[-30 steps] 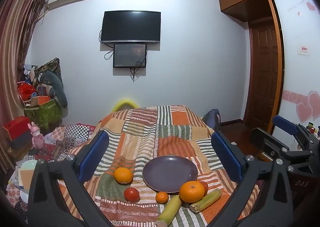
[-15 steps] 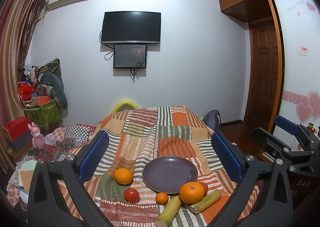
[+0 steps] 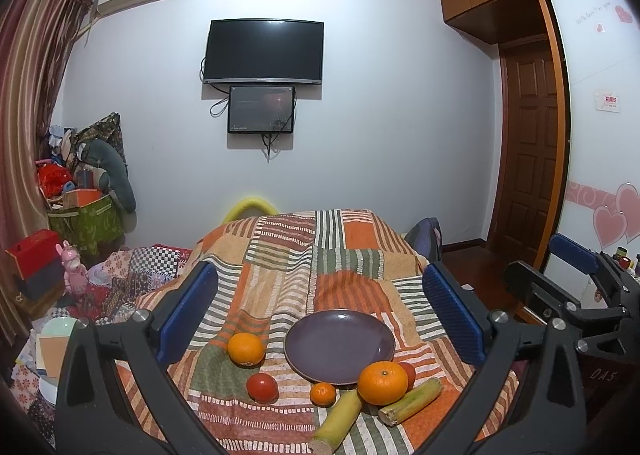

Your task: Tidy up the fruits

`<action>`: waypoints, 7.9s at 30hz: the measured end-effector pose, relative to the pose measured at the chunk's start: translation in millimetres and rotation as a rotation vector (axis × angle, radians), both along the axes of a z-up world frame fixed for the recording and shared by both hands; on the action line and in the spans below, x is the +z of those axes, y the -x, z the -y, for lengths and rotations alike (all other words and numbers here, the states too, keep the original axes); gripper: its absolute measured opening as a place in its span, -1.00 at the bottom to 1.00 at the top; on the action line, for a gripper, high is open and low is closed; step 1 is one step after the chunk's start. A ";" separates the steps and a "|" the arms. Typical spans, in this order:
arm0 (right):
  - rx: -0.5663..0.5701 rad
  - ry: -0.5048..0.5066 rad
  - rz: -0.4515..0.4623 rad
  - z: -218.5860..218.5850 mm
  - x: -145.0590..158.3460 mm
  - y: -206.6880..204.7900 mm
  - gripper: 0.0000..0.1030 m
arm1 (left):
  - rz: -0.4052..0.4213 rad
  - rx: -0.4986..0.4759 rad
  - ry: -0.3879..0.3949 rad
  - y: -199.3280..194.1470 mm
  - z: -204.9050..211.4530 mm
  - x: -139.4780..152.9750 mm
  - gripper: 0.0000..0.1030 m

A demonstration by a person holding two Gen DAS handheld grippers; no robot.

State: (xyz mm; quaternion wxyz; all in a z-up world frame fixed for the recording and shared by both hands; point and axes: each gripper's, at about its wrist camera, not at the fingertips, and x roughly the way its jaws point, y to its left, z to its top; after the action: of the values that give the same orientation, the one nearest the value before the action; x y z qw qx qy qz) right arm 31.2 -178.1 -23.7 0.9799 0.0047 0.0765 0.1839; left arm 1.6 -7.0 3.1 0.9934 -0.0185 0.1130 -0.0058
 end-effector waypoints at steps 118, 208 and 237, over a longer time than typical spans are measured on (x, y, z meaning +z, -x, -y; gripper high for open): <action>0.186 0.173 -0.566 -29.9 -112.8 -130.8 0.28 | -0.688 -0.096 0.075 -168.3 -78.1 -161.1 -0.11; 0.159 0.305 -0.497 -27.1 -89.0 -156.9 0.64 | -0.622 -0.141 -0.032 -218.4 -31.6 -109.5 0.34; 0.183 0.369 -0.650 -29.2 -165.2 -80.9 0.72 | -0.849 -0.251 -0.032 -131.1 6.1 -195.3 0.18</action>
State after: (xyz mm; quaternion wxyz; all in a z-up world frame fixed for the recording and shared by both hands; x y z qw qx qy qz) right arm 112.2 -148.9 -188.9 0.8684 -0.1204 0.4153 0.2428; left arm 132.7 -13.1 -192.2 0.8508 0.0101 0.5123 -0.1166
